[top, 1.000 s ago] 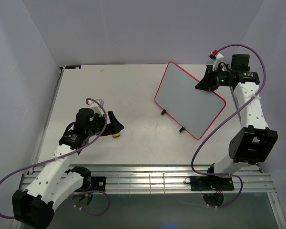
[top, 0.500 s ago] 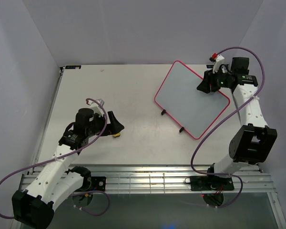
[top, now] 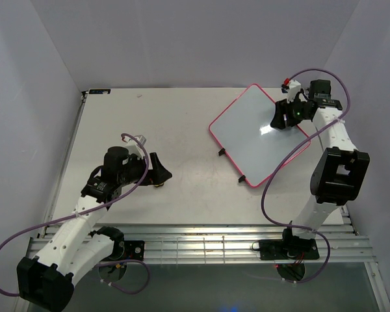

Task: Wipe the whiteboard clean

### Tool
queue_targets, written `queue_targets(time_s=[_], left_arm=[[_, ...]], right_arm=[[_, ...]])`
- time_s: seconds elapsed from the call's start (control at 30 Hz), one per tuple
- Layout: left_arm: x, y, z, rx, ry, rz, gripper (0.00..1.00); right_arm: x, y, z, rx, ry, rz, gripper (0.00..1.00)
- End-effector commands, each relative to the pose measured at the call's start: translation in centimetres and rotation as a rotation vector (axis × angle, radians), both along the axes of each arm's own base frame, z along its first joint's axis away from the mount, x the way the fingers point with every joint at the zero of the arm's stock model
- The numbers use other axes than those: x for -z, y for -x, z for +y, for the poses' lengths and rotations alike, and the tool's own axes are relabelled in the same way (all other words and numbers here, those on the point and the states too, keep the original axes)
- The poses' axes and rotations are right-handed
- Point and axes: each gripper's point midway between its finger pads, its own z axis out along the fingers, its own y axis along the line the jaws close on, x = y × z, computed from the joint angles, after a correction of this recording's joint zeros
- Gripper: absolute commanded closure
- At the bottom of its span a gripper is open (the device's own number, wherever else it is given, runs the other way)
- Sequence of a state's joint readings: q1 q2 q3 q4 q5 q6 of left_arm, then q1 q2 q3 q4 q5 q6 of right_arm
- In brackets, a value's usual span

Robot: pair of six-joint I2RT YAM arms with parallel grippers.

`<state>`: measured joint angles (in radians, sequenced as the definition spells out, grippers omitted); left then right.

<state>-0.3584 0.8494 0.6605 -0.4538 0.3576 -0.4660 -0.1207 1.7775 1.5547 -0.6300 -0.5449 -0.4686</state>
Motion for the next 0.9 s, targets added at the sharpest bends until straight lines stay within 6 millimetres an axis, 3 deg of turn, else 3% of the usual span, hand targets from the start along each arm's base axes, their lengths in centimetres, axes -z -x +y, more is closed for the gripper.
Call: queue_targets(time_s=[0.0,0.37,0.5,0.6,0.73,0.87], left_arm=[[-0.8,-0.2,-0.5,0.038,0.013,-0.043,0.02],[-0.7,-0.2,-0.6,0.042,0.011,-0.046,0.02],[-1.0,-0.4,-0.1,0.006,0.002,-0.057,0.02],[-1.0,-0.9,0.9,-0.055,-0.027,-0.064,0.02],[-1.4,-1.9,2.7,-0.156,-0.092,-0.088,0.02],[-2.7,-3.2,6.0,-0.325,-0.196,-0.145,0.02]], right_arm=[[-1.1,0.2,0.9,-0.03,0.002,-0.001,0.35],[-1.3,0.7,0.4,-0.005,0.025,-0.006,0.02],[-2.0,0.6,-0.8,0.062,0.056,-0.014,0.1],[-2.7,0.6,-1.8,0.124,0.087,-0.026,0.1],[-4.2,0.8,-2.4,0.185,0.097,-0.061,0.1],[-6.7,1.4,-3.4,0.269,0.124,-0.114,0.1]])
